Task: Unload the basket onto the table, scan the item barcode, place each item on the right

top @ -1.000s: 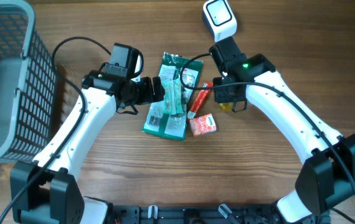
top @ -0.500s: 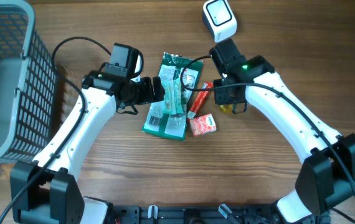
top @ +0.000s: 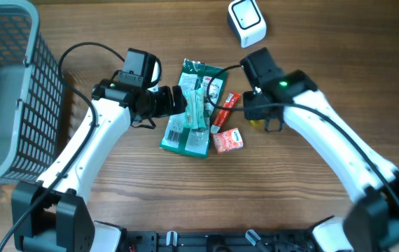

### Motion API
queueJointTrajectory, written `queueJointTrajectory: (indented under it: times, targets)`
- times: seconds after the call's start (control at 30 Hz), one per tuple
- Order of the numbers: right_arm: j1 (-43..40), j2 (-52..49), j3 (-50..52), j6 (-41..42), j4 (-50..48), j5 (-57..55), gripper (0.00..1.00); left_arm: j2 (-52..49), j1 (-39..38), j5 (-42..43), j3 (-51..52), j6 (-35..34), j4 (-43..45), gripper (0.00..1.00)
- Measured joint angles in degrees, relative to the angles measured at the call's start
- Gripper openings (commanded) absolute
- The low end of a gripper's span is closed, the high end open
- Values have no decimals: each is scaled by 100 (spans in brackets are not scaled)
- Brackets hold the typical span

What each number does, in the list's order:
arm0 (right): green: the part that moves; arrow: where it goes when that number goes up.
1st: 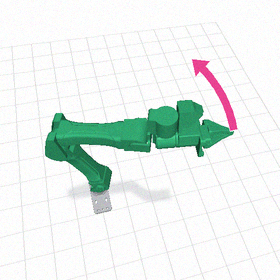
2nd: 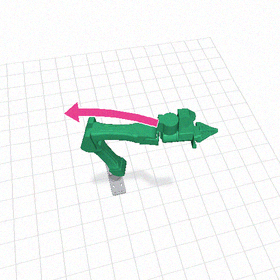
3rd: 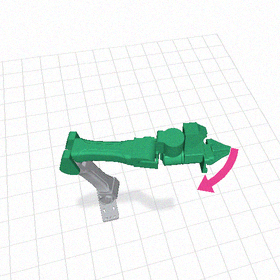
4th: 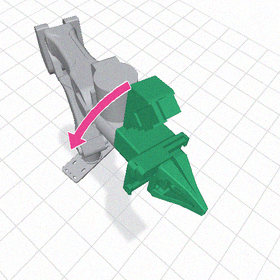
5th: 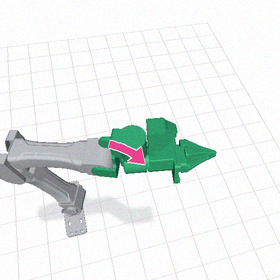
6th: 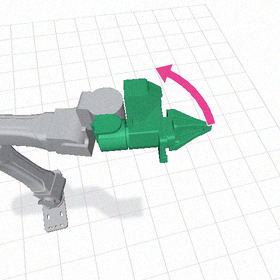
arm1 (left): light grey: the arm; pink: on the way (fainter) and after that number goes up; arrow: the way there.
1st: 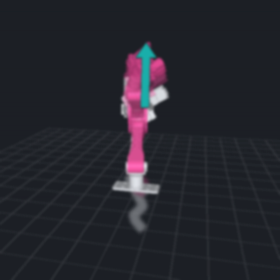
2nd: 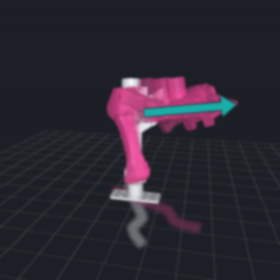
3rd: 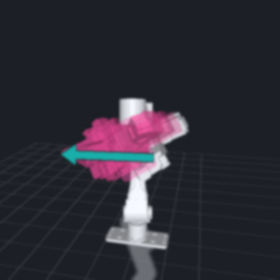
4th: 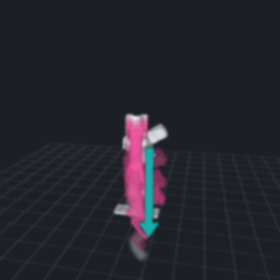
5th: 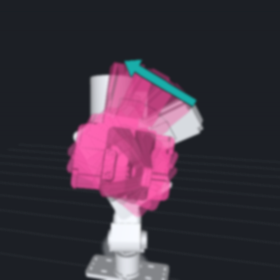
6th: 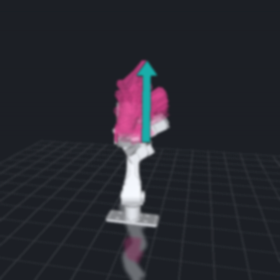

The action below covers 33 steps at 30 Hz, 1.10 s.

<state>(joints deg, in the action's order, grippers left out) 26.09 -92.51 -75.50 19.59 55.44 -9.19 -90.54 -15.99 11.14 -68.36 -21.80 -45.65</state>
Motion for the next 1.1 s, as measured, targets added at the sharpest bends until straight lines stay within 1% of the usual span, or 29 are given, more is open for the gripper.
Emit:
queueJointTrajectory:
  times: [0.13,0.23,0.3,0.33,0.47,0.53,0.57,0.67,0.77,1.1]
  targets:
    - [-422,1106,0,-44,68,640,15,0,0,76,0,-76,201,100]
    - [-977,1554,0,-439,264,1641,15,0,39,74,0,-151,555,100]
    - [-1250,1615,0,-826,422,2437,15,0,210,76,0,-354,765,100]
    - [-1381,1596,0,-1169,560,3123,15,0,387,74,0,-501,896,100]
    - [-1440,1587,2,-2302,896,5047,15,0,1067,70,0,-752,1215,100]
    - [-1440,1587,2,-2669,905,5893,15,0,1322,55,0,-782,1228,100]
    - [-1440,1587,2,-2758,905,6137,15,0,1600,-42,0,-811,1224,100]
    - [-1440,1587,4,-2892,905,6572,14,0,1952,-168,0,-837,1220,100]
    - [-1440,1587,4,-2883,879,6752,14,0,2188,-247,0,-855,1217,100]
    - [-1440,1587,4,-2734,828,6837,14,0,2214,-256,0,-857,1204,100]
